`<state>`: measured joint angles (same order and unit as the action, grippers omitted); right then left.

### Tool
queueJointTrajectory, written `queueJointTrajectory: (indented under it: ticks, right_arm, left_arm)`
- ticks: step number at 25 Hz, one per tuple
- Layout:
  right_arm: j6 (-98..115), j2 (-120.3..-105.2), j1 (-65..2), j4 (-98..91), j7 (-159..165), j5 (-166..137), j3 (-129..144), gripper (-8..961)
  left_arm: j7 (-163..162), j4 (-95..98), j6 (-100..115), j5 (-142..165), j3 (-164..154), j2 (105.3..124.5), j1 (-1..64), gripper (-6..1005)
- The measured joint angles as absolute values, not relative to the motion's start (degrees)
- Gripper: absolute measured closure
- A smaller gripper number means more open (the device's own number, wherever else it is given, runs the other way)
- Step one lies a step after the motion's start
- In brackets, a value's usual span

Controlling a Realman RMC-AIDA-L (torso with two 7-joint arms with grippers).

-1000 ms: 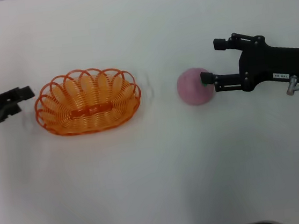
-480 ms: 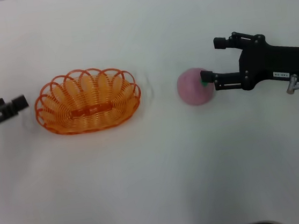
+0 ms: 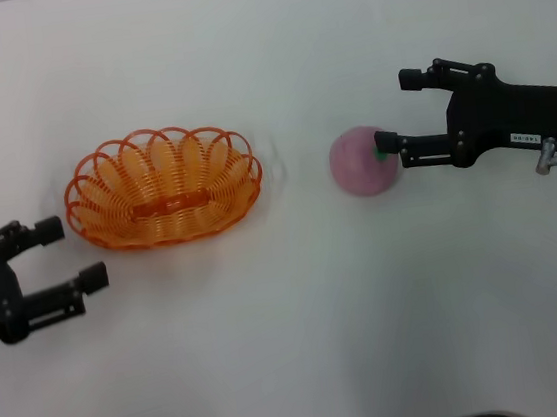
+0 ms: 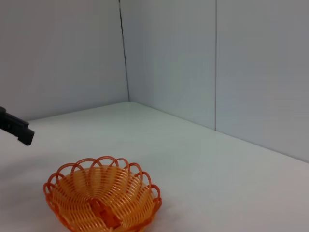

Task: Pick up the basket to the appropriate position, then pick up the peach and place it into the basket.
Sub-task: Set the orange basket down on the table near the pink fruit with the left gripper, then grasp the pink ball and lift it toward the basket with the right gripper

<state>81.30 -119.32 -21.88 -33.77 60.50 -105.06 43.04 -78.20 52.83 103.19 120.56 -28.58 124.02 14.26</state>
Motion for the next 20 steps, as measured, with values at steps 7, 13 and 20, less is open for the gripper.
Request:
queueJointTrajectory:
  ticks: [7,13,20]
  right_arm:
    - [81.3,-119.33,-21.8,-33.7,60.4,-105.3,43.0,20]
    - [81.3,-119.27,-21.6,-33.7,60.5,-105.3,43.2,20]
    - [81.4,-119.27,-21.6,-33.8,62.5,-105.2,43.0,20]
  left_arm:
    - [-73.3,51.5,102.6,126.0,-28.9,124.21,14.2,123]
    - [-71.4,51.0,102.2,126.6,-29.2,124.22,13.9,123]
    - [-71.1,51.1,103.0,125.9,-28.7,124.28,13.7,123]
